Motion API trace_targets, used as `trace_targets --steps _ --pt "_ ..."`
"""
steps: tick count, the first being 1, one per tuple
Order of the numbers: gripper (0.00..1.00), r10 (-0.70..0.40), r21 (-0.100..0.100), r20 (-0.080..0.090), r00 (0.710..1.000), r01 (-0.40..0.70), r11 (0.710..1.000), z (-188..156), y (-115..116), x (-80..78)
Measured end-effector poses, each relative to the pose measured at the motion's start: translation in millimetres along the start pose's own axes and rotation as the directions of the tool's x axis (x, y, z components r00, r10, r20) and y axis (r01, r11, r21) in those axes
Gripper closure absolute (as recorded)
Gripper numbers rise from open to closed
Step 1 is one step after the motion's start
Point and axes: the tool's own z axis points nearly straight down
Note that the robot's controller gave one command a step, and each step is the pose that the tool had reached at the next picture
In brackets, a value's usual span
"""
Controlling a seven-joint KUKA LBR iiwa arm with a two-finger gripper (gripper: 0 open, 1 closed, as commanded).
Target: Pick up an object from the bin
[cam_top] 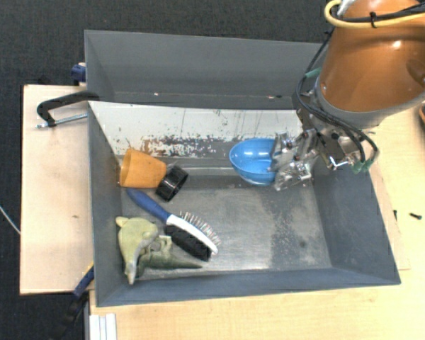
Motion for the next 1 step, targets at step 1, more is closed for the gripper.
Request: trace_targets --steps 1 --pt "1.0 -0.231 0.001 0.0 0.973 0.231 0.973 -77.3 -27.8 32.6"
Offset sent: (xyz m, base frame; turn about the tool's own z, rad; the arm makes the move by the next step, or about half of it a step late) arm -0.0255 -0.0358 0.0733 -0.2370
